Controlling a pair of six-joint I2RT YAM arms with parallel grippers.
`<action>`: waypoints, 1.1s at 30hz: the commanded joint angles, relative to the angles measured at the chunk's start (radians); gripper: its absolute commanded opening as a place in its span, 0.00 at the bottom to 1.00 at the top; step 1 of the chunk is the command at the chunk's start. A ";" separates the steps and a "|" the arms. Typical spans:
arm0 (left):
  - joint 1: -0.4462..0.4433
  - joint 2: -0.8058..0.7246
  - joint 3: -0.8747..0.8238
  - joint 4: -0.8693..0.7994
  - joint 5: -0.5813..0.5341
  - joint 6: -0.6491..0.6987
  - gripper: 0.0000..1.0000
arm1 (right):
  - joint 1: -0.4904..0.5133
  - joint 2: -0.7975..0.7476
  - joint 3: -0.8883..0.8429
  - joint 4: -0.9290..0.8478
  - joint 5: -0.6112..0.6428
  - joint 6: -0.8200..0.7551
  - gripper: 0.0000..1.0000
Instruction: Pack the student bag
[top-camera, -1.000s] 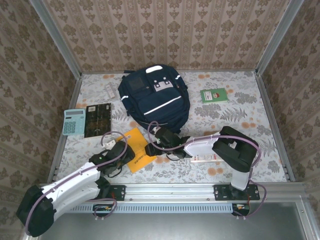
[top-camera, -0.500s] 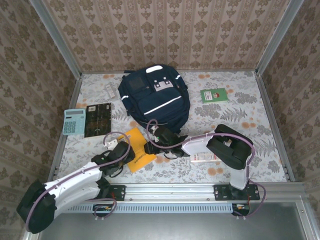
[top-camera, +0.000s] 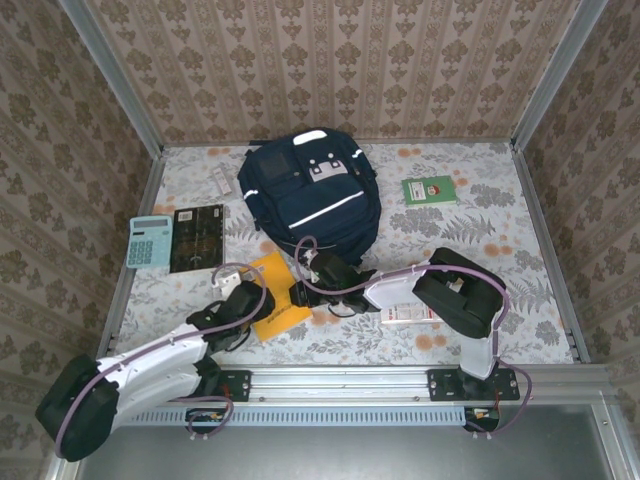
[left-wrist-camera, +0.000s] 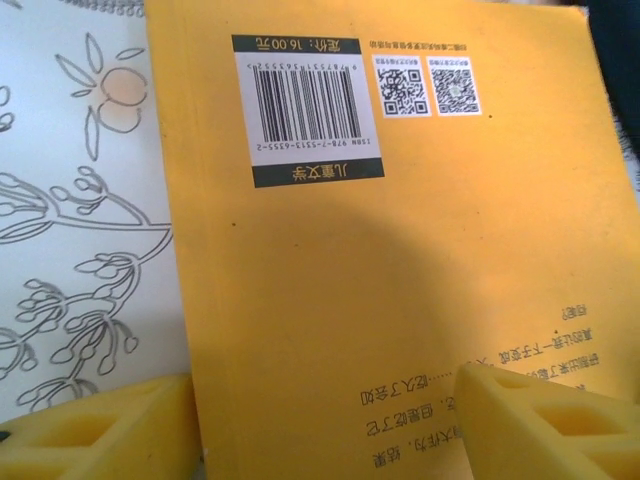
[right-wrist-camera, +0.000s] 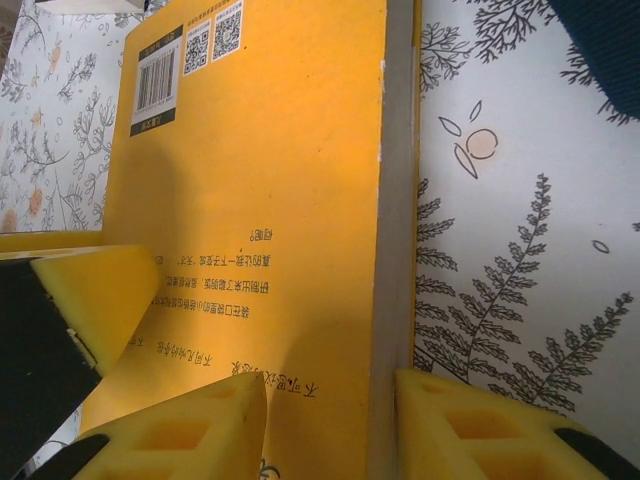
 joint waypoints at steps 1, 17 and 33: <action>-0.045 -0.009 -0.029 0.524 0.425 0.001 0.66 | 0.025 0.004 0.010 0.022 -0.084 0.015 0.39; -0.082 -0.151 -0.060 0.589 0.462 0.084 0.62 | 0.026 0.009 0.013 0.035 -0.097 0.036 0.39; -0.084 -0.412 -0.097 0.474 0.425 0.119 0.62 | 0.025 0.000 0.006 0.037 -0.099 0.045 0.39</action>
